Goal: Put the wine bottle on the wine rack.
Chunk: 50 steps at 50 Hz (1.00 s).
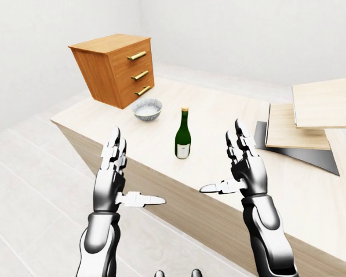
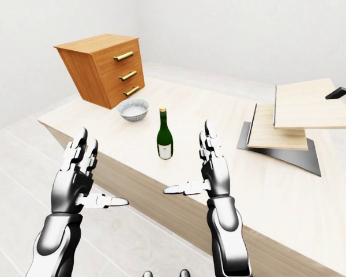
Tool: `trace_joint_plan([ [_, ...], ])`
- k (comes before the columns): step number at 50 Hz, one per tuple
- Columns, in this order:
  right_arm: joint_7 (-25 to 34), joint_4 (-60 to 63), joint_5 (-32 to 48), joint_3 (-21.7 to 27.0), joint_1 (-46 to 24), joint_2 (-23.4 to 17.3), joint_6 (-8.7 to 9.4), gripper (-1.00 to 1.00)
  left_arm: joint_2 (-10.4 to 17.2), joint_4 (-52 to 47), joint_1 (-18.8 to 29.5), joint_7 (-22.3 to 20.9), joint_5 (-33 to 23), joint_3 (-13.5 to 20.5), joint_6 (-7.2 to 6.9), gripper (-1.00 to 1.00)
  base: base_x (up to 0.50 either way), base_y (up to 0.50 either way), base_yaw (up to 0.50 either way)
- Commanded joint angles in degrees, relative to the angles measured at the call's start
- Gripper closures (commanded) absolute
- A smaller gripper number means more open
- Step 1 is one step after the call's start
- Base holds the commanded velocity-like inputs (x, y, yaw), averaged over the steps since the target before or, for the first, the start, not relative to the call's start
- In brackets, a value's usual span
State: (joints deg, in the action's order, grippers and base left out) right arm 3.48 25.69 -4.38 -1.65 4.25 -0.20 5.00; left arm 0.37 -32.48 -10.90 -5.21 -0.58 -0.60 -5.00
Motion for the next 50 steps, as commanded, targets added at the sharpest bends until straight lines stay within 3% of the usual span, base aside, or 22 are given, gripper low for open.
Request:
trace_joint_plan([
  [1,-0.3,0.5,0.7,-0.8,0.2,0.4,0.00,-1.00,0.1,0.2,-0.4,-0.3,0.3,0.8,0.00,-1.00,0.00,0.00,0.00],
  [9,-0.9,-0.1,-1.1,0.2,-0.8,0.9,0.00,-1.00,0.0,-0.2,-0.1,-0.2,0.3,1.3,0.00,-1.00,0.03,-0.01,0.00],
  [25,-2.3,-0.7,-1.5,0.9,-2.8,0.5,0.00,-1.00,-0.2,0.7,-0.1,-0.5,0.8,2.2,0.00,-1.00,0.43,-0.02,0.00],
  [41,-2.4,-2.4,-0.1,0.7,-2.7,0.2,0.00,-1.00,-0.3,1.4,-0.4,-0.3,2.0,2.3,0.00,-1.00,0.01,0.00,0.00],
  [50,-2.6,-2.2,-0.3,0.4,-2.8,0.6,0.00,-1.00,-0.3,1.2,-0.6,-0.4,2.0,2.6,0.00,-1.00,0.41,0.03,0.00],
])
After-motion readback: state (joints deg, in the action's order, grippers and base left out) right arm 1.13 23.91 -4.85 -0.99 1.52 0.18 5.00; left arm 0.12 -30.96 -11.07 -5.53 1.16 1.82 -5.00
